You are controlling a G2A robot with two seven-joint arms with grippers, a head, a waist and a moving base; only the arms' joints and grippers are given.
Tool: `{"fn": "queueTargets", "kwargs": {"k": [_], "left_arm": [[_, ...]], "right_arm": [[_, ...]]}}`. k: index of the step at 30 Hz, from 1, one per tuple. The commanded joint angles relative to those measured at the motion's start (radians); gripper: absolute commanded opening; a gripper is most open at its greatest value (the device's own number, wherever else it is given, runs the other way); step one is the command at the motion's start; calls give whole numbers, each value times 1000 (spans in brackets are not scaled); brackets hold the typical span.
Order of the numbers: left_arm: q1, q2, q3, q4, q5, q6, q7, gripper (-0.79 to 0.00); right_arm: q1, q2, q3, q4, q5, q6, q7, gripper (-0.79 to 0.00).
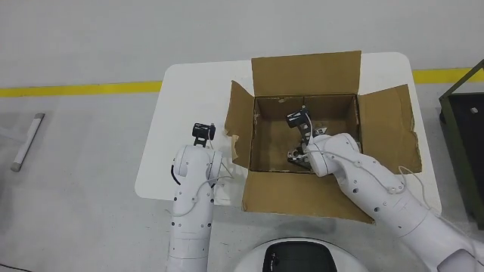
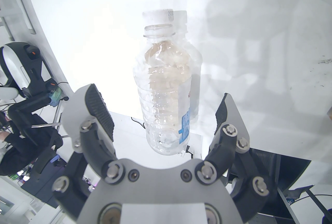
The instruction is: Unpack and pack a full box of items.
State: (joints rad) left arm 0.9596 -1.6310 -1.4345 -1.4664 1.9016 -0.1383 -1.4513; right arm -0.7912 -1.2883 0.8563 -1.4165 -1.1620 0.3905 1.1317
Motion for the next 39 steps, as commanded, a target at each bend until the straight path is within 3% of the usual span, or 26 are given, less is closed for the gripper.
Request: {"fn": "queueTargets", "kwargs": {"k": [1,8,15,22,28,35,39], "left_arm": [[0,0,0,0,0,0,0,0],[0,0,0,0,0,0,0,0],[0,0,0,0,0,0,0,0],[0,0,0,0,0,0,0,0],[0,0,0,0,0,0,0,0],[0,0,0,0,0,0,0,0],[0,0,0,0,0,0,0,0]], "right_arm": [[-2,-1,12,0,5,-2,-3,-785],[-24,0,78,-46,42,-4,-30,-785],[-125,14,232,-244,168,-8,-152,-785],[-334,28,552,-496,659,-190,-378,-785],[-508,43,843,-612,893,-335,-484,-785],[-727,64,1193,-733,804,-350,-485,-785],[-846,71,1304,-766,671,-309,-423,-785]]}}
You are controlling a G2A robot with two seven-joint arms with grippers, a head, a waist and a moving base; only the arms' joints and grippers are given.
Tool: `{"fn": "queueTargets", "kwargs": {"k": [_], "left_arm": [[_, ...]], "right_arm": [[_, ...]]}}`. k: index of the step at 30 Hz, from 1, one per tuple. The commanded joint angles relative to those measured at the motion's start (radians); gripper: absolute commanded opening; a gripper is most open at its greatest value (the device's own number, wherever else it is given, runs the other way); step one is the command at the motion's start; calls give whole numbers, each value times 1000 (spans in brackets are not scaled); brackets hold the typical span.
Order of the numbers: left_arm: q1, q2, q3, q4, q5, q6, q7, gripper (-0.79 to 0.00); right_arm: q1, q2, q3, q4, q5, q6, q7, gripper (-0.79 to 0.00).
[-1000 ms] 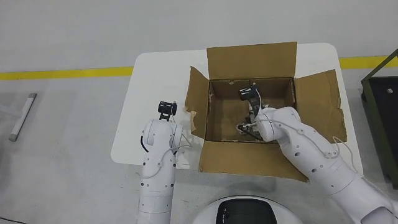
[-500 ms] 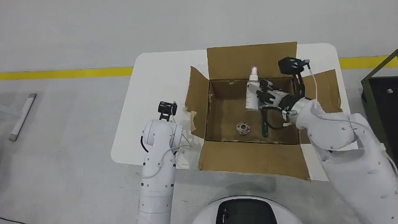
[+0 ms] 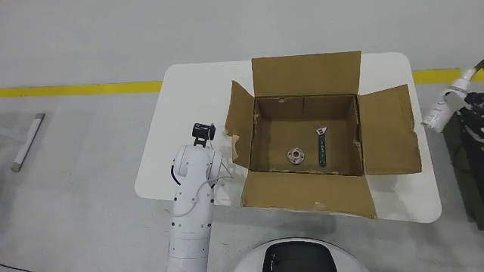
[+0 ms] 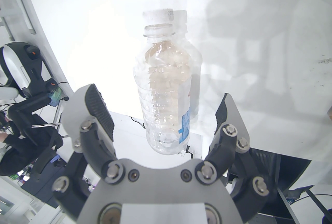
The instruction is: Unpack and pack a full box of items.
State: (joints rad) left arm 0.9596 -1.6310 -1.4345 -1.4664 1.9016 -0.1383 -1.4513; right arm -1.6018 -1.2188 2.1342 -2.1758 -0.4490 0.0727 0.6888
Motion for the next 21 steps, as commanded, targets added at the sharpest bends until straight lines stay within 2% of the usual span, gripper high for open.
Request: {"fn": "queueTargets", "kwargs": {"k": [1,5,8,10,14,21], "left_arm": [[0,0,0,0,0,0,0,0],[0,0,0,0,0,0,0,0],[0,0,0,0,0,0,0,0],[0,0,0,0,0,0,0,0],[0,0,0,0,0,0,0,0],[0,0,0,0,0,0,0,0]], "right_arm": [[-66,3,40,-4,-91,21,43,-785],[-138,11,14,0,-226,18,166,-785],[-159,20,-67,15,-370,2,246,-785],[-153,23,-127,33,-468,16,272,-785],[-122,28,-240,68,-567,21,335,-785],[-72,32,-341,137,-640,-2,365,-785]]}}
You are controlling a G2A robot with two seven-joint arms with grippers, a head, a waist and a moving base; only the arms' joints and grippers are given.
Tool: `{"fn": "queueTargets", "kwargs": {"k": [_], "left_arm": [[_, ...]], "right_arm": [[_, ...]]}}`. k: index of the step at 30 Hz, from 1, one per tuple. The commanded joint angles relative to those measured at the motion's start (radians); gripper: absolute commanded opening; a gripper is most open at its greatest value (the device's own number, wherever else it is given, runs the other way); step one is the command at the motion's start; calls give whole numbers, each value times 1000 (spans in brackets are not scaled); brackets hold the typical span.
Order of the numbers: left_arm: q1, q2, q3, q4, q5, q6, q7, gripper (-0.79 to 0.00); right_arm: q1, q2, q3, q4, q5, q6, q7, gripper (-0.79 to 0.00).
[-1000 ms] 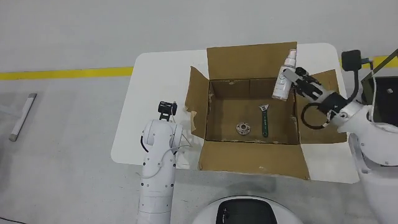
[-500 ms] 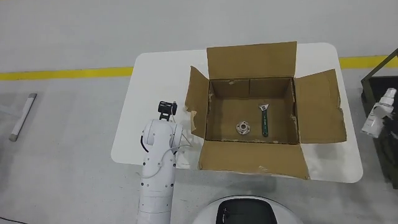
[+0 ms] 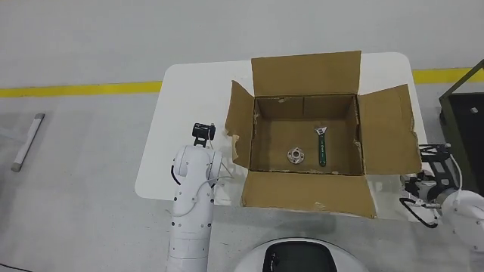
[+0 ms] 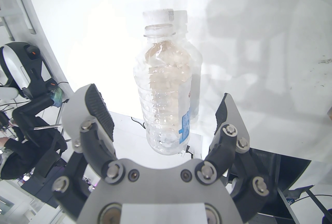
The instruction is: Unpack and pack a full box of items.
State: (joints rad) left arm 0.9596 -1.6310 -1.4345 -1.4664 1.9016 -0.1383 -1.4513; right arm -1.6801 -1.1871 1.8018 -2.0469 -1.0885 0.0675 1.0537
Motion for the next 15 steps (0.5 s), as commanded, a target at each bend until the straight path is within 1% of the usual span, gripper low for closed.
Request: {"fn": "queueTargets", "kwargs": {"k": [1,4,5,6,8,9,11,13,14,15], "left_arm": [[0,0,0,0,0,0,0,0],[0,0,0,0,0,0,0,0],[0,0,0,0,0,0,0,0],[0,0,0,0,0,0,0,0],[0,0,0,0,0,0,0,0],[0,0,0,0,0,0,0,0],[0,0,0,0,0,0,0,0],[0,0,0,0,0,0,0,0],[0,0,0,0,0,0,0,0],[0,0,0,0,0,0,0,0]], "right_arm": [[11,0,-15,16,-7,4,1,-785],[24,1,-31,30,-15,4,2,-785],[27,1,-36,36,-21,3,3,-770],[30,2,-40,41,-24,4,1,-739],[34,2,-47,52,-23,7,0,-640],[36,2,-49,58,-22,9,1,-573],[41,2,-56,66,-23,10,4,-545],[44,2,-61,70,-26,11,5,-499],[45,3,-63,70,-27,12,6,-502],[47,3,-64,68,-25,14,7,-486]]}}
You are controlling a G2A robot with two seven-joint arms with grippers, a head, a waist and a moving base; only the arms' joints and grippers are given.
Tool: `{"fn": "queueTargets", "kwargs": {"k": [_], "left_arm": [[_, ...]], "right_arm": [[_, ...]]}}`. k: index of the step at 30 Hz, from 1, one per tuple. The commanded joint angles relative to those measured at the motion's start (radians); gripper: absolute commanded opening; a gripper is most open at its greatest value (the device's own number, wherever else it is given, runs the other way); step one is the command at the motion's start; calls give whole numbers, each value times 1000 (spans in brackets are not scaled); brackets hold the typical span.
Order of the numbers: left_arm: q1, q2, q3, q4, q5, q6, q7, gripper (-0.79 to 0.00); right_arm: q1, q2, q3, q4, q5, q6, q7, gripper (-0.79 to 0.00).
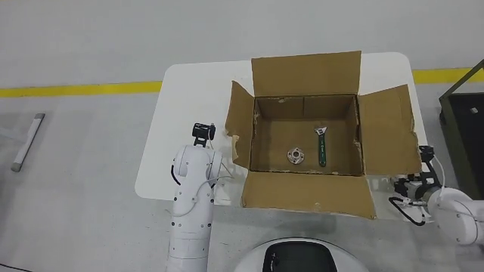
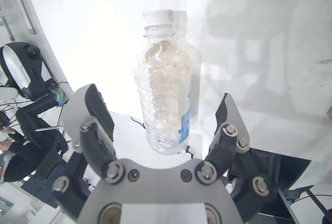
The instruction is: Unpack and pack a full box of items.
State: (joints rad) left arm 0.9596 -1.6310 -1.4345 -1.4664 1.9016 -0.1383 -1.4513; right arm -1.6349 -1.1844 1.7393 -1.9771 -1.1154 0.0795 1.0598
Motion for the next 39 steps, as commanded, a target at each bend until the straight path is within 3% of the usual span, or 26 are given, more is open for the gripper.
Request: {"fn": "queueTargets", "kwargs": {"k": [1,6,10,12,13,14,15,18,19,23,27,32,39], "left_arm": [[0,0,0,0,0,0,0,0],[0,0,0,0,0,0,0,0],[0,0,0,0,0,0,0,0],[0,0,0,0,0,0,0,0],[0,0,0,0,0,0,0,0],[0,0,0,0,0,0,0,0],[0,0,0,0,0,0,0,0],[0,0,0,0,0,0,0,0],[0,0,0,0,0,0,0,0],[0,0,0,0,0,0,0,0],[0,0,0,0,0,0,0,0],[0,0,0,0,0,0,0,0],[0,0,0,0,0,0,0,0]], "right_arm": [[2,0,-2,-2,5,4,2,-474],[0,0,14,-15,26,31,1,-391],[-17,0,68,-56,72,66,-17,-268],[-31,0,110,-80,92,87,-30,-262],[-35,0,140,-98,98,105,-45,-292],[-40,-1,169,-117,119,129,-62,-400],[-37,-3,211,-142,139,173,-100,-443],[-40,-15,296,-241,225,307,-207,-742],[-45,-17,310,-272,242,326,-226,-785],[-21,-19,302,-373,270,336,-273,-785],[81,-9,196,-373,253,266,-257,-785],[222,-3,-68,-358,127,275,-176,-785],[459,-24,-458,-150,-122,350,-107,-785]]}}
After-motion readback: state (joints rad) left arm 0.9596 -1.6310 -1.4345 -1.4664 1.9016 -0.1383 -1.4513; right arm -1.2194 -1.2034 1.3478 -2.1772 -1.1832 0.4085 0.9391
